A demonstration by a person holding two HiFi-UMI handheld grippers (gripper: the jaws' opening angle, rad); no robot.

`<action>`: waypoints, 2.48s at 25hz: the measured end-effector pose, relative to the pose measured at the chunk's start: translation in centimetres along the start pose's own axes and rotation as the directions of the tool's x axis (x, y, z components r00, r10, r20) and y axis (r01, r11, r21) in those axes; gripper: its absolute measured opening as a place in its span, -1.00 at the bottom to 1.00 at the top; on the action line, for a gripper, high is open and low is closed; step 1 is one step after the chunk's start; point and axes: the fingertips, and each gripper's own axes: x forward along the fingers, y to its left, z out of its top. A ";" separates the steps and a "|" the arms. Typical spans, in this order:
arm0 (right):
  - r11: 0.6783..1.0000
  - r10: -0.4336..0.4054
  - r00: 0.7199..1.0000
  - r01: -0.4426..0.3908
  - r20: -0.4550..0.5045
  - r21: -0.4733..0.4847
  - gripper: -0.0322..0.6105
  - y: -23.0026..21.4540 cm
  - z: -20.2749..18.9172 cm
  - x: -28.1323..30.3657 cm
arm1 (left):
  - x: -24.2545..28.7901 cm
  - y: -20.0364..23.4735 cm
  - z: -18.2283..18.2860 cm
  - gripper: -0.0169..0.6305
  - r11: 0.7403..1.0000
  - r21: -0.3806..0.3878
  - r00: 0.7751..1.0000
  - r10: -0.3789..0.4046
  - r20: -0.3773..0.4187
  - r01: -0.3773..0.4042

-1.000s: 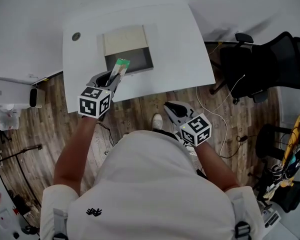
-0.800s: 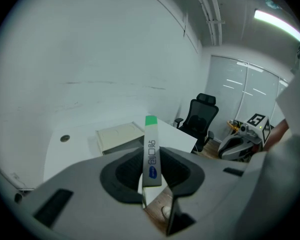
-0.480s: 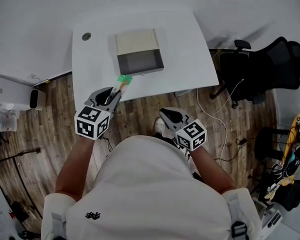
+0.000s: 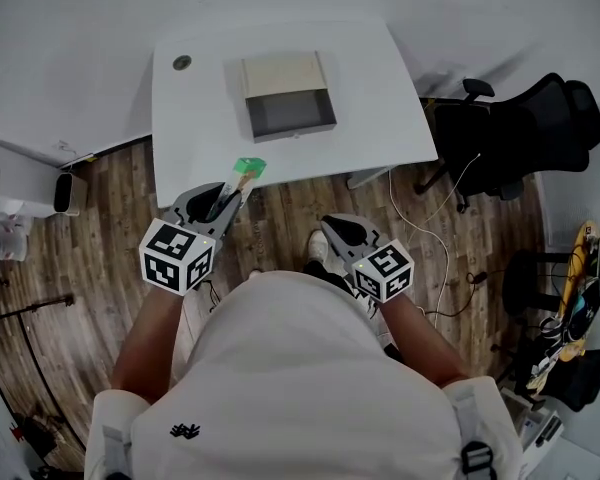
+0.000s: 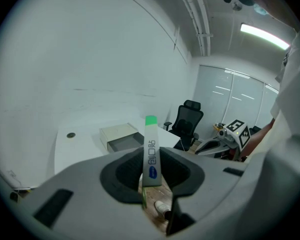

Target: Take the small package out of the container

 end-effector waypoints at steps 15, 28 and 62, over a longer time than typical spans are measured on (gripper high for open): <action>0.999 -0.035 0.999 0.035 -0.006 -0.035 -0.87 4.8 -1.7 -1.1 | -4.5 -2.7 -2.9 -0.65 0.999 0.028 0.999 -0.044 0.008 0.043; 0.998 -0.052 0.999 0.052 -0.003 -0.026 -0.88 6.8 -2.6 -1.0 | -6.5 -3.5 -4.0 -0.65 0.997 0.040 0.998 -0.068 0.007 0.068; 0.998 -0.051 0.999 0.050 -0.018 -0.041 -0.88 6.8 -2.6 -0.5 | -6.1 -4.2 -4.5 -0.65 0.995 0.045 0.996 -0.090 -0.022 0.091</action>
